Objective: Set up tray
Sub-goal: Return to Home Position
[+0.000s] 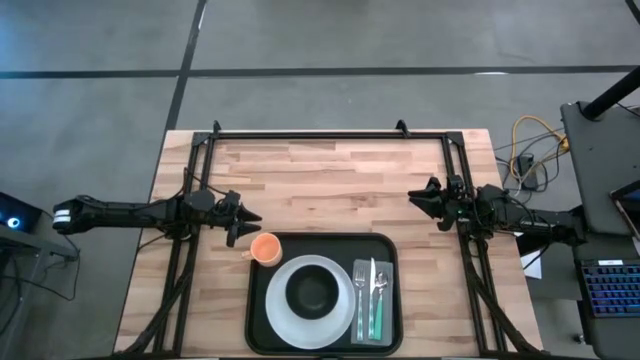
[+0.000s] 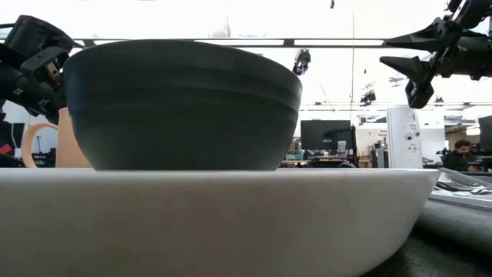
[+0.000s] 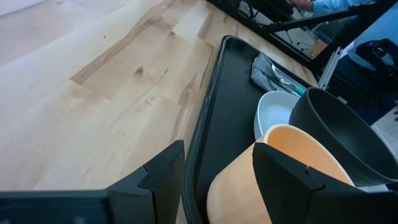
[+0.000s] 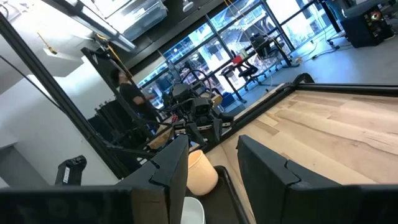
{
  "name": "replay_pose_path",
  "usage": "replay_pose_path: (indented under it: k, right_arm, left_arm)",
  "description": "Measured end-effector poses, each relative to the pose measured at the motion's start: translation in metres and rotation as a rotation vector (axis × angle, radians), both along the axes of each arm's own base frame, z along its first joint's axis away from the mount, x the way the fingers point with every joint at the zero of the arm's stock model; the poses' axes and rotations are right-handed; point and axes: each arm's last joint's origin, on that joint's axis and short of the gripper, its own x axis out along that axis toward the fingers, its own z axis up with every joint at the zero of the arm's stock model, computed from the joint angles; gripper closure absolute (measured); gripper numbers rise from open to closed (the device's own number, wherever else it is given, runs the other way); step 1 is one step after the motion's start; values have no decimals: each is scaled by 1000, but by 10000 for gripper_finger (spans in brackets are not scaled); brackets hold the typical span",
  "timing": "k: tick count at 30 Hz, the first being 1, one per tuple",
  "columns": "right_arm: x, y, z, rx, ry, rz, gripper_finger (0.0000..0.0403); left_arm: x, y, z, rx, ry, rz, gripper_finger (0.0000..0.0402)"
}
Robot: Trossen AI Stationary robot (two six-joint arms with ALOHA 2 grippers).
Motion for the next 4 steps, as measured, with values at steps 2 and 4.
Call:
replay_pose_path:
  k: [2, 4]
  right_arm:
    - [0, 0, 0, 0, 0, 0, 275]
    - [0, 0, 0, 0, 0, 0, 275]
  left_arm:
    - [0, 0, 0, 0, 0, 0, 231]
    - [0, 0, 0, 0, 0, 0, 231]
